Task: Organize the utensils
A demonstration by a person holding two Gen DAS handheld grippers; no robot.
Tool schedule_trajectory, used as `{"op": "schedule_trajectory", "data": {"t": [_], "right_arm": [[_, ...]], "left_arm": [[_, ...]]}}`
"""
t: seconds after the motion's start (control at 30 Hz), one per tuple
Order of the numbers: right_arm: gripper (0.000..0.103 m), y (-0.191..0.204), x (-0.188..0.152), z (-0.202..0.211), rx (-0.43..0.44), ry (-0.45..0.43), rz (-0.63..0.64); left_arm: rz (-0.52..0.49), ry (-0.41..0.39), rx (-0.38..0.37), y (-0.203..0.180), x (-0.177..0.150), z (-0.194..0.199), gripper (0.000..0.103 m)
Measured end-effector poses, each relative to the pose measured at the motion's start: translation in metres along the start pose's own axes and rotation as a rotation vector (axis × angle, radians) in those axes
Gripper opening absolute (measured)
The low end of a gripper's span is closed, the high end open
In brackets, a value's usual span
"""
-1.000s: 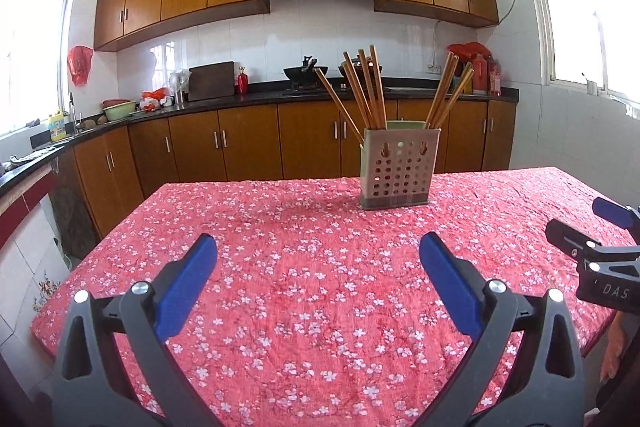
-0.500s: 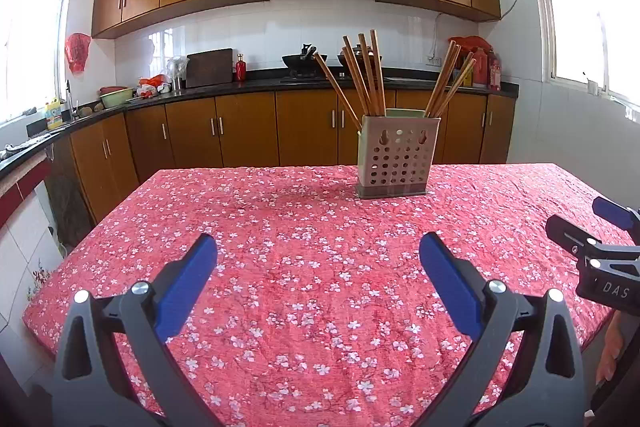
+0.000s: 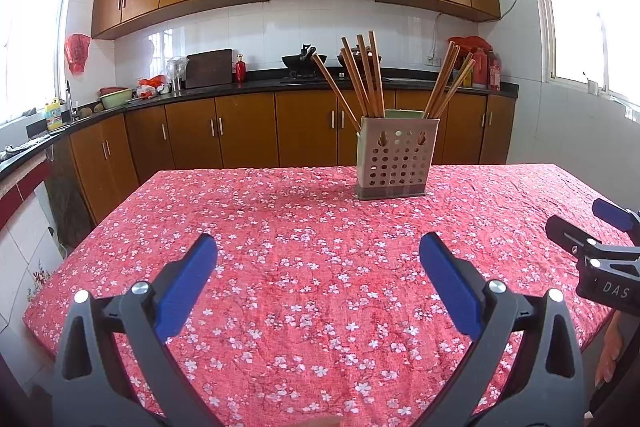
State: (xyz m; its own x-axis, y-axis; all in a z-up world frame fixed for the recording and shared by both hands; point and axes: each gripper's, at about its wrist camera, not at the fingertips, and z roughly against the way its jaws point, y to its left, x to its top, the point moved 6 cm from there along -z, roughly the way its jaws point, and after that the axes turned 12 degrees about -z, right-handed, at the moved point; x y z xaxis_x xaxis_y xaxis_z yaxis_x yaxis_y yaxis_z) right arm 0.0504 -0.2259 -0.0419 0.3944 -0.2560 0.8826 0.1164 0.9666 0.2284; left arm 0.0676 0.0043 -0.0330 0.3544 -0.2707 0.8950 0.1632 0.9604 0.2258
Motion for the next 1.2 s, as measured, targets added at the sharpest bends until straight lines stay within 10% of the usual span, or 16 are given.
{"op": "schedule_trajectory", "data": {"t": [1.2], "right_arm": [[0.101,-0.0012,-0.0026,-0.0011,-0.004,0.006,-0.009]], "left_arm": [[0.0,0.004,-0.004,-0.0033,0.0009,-0.0047,0.099]]}}
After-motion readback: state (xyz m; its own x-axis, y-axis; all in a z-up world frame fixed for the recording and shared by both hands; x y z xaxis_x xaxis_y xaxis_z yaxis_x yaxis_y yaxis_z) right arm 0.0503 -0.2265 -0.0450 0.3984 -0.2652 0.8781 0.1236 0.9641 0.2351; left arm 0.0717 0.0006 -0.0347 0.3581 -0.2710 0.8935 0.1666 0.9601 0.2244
